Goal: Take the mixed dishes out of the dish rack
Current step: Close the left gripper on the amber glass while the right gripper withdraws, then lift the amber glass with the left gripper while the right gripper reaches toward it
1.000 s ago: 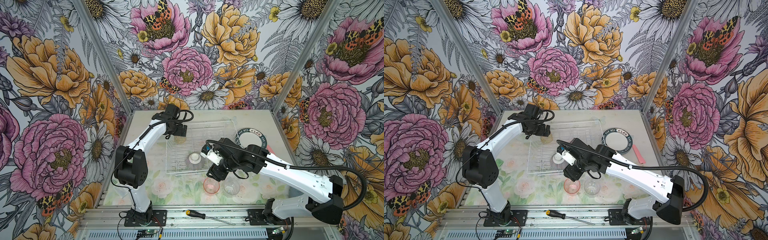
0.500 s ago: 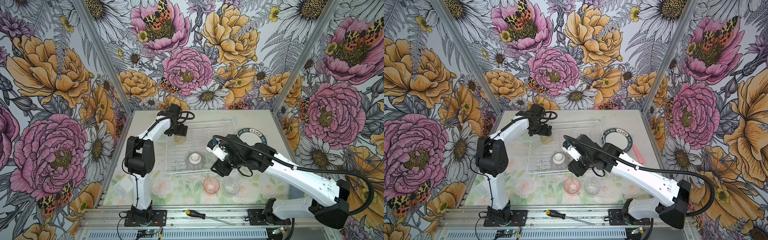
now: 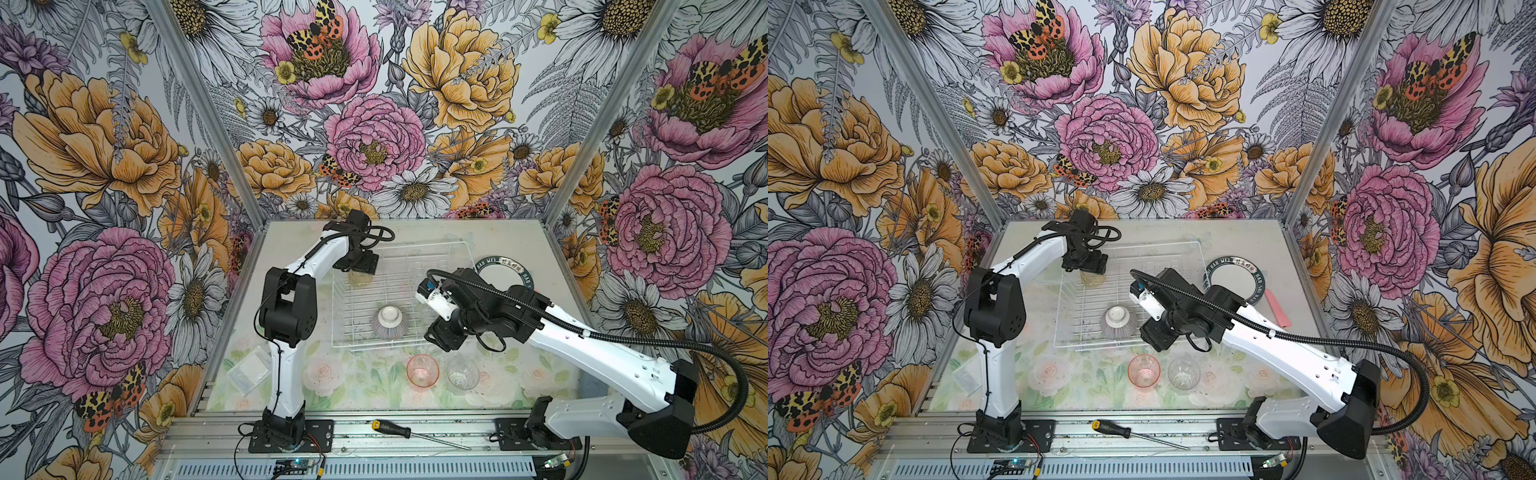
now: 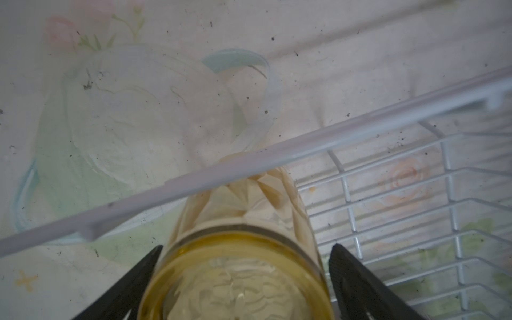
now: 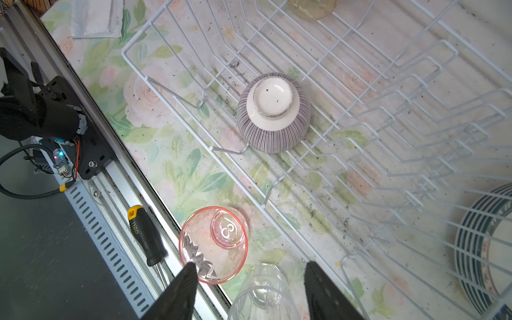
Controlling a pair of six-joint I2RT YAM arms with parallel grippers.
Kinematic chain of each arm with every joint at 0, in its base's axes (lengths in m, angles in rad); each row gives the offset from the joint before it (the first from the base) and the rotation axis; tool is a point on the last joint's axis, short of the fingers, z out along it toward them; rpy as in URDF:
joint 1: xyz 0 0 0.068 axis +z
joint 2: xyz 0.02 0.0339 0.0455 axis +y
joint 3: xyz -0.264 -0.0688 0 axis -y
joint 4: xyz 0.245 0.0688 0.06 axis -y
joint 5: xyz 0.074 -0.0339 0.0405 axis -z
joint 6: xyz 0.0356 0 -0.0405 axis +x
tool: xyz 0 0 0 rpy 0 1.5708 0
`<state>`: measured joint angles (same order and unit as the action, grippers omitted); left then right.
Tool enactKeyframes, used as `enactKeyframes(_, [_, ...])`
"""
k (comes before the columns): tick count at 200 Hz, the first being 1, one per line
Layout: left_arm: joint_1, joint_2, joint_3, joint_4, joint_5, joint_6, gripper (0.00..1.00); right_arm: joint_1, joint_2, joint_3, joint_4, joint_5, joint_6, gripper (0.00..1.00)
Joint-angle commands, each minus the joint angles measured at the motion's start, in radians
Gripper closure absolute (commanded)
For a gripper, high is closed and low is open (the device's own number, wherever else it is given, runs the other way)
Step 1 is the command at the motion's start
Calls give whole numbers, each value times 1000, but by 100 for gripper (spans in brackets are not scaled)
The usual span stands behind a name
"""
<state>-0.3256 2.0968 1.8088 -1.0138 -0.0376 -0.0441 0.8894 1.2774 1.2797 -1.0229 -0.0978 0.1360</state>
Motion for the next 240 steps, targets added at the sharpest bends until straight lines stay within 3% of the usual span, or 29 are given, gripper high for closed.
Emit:
enactKeyframes(1, [-7, 12, 32, -22, -37, 18, 9, -9, -21, -13, 29, 12, -13, 36])
enactKeyframes(33, [-8, 4, 32, -20, -42, 20, 16, -15, -29, -27, 37, 11, -10, 36])
enactKeyframes(57, [-5, 0, 38, -19, -26, 25, 32, -17, -32, -36, 42, 10, -7, 36])
enactKeyframes(96, [4, 3, 35, -20, 30, 39, 47, -20, -33, -54, 58, 8, -4, 36])
enactKeyframes(143, [10, -29, 20, -19, 72, 44, 50, -68, -43, -92, 151, -45, 2, 36])
enactKeyframes(240, [51, -174, 3, -13, 305, 42, 52, -303, -21, -136, 490, -447, 135, 36])
